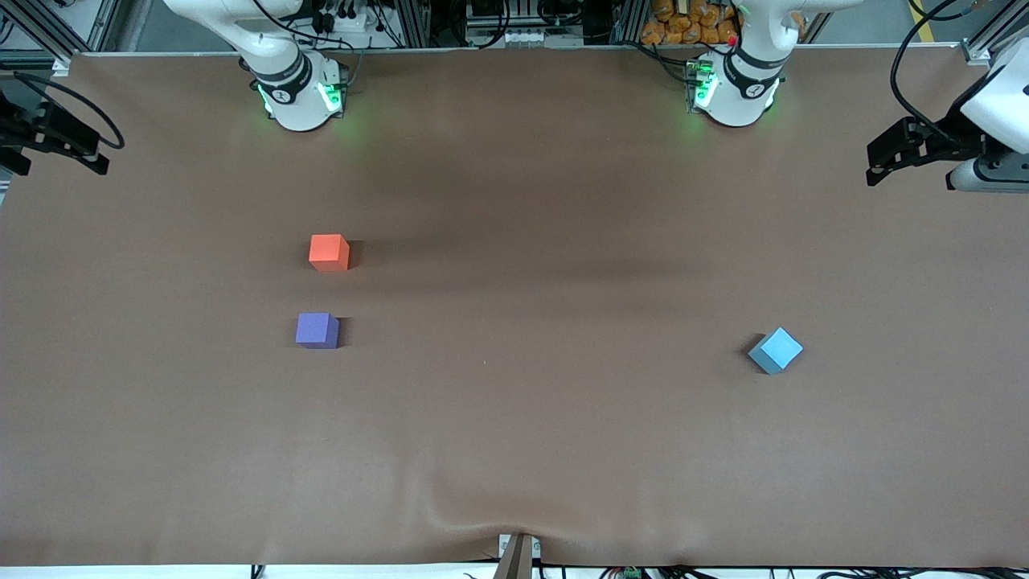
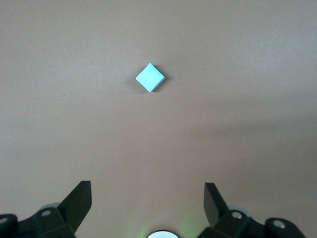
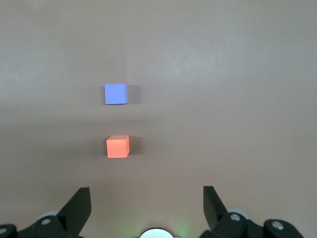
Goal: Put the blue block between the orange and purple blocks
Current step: 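Move the left gripper down toward the light blue cube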
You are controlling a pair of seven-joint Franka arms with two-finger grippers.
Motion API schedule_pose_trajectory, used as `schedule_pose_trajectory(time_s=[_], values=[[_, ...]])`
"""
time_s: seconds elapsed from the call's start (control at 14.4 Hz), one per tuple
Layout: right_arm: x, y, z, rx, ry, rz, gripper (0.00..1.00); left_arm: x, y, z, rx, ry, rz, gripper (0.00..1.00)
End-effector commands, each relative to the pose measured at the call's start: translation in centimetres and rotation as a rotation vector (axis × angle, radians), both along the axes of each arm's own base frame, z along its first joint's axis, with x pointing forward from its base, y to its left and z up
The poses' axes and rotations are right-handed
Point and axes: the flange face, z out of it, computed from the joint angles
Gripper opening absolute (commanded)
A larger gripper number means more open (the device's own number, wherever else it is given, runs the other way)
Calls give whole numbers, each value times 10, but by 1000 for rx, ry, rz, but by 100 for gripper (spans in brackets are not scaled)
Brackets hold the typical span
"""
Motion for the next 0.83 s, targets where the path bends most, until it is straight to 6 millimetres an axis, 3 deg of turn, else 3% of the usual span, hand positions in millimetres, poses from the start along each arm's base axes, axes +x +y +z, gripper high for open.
schedule_pose_trajectory(time_s=[0.0,0.28,0.42,0.77], values=[[-3,-4,4,-6,-7,-15,100,-4,2,6,-13,4,-26,100],[-3,-1,-1,-17,11,-8,100,3,1,0,-19,6,-46,100],[-3,0,-4,-15,24,-6,100,14,1,-14,-24,14,-42,100],[-2,2,-4,-15,24,-3,100,58,9,-86,-23,86,-52,100]])
